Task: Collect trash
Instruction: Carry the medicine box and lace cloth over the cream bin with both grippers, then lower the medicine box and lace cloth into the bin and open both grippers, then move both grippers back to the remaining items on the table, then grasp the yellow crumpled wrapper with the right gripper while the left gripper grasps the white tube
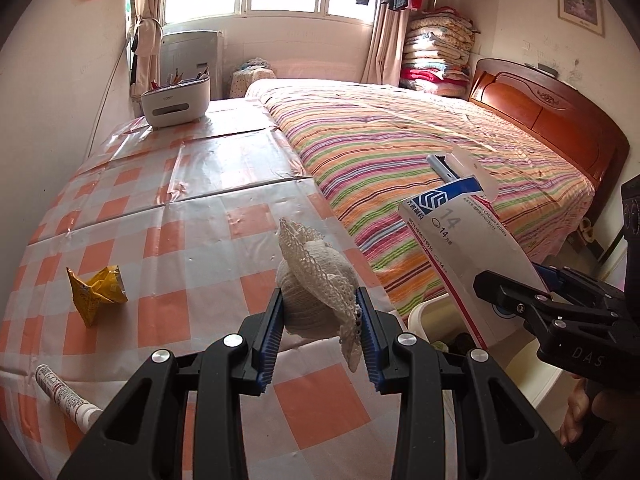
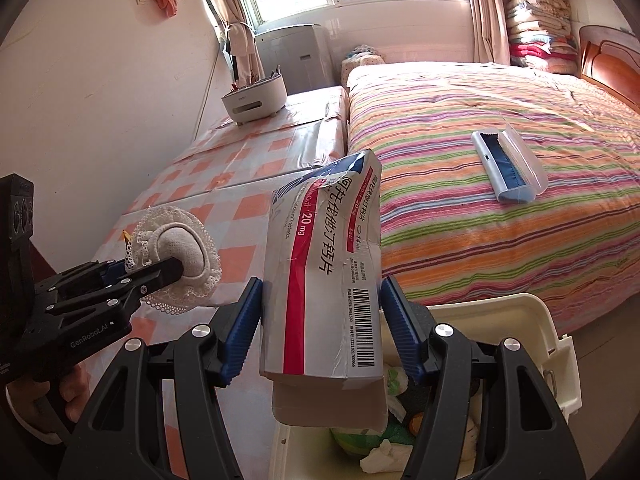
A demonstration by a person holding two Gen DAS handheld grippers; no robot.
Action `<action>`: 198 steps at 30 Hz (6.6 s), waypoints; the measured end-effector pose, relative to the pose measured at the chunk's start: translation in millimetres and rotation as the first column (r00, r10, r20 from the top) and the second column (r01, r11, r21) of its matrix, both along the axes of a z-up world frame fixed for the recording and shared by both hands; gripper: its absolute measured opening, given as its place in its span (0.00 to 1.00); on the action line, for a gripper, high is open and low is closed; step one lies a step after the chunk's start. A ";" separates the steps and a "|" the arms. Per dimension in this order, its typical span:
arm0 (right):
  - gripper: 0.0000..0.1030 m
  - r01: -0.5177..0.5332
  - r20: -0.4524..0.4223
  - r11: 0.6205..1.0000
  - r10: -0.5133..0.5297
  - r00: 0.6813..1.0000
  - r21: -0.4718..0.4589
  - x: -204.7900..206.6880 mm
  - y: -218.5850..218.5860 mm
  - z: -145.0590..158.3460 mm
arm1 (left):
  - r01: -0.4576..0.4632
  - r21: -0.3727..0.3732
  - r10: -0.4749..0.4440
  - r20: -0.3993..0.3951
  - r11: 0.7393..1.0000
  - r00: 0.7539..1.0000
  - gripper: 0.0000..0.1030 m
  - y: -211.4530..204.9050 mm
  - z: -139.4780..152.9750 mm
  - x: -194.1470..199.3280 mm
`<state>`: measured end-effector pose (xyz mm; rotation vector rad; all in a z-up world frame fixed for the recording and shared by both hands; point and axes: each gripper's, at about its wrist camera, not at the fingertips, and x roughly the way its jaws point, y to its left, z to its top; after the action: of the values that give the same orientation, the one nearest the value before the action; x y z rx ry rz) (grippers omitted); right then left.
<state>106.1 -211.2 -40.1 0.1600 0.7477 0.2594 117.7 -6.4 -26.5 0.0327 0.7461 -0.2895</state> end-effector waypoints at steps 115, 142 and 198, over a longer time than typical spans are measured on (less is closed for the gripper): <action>0.82 0.206 0.037 0.971 -0.212 0.976 0.121 -35.5 -51.2 -6.0 | 0.092 -0.015 -0.093 -0.075 0.996 0.993 0.75 -60.6 -14.8 -34.5; 0.82 -0.081 -0.029 0.992 0.084 0.996 0.097 0.6 86.6 -21.9 | -0.482 -0.062 0.480 -0.045 0.874 0.876 0.75 118.3 -2.4 -48.4; 0.21 -0.674 -0.098 0.722 0.668 0.738 -0.156 111.1 333.3 -51.8 | -0.607 -0.109 0.570 -0.247 0.787 0.783 0.30 226.4 -64.5 -16.2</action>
<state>217.2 122.1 -91.9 -0.3012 0.8411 0.8883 101.6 220.0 -91.0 -0.4126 0.8904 0.2526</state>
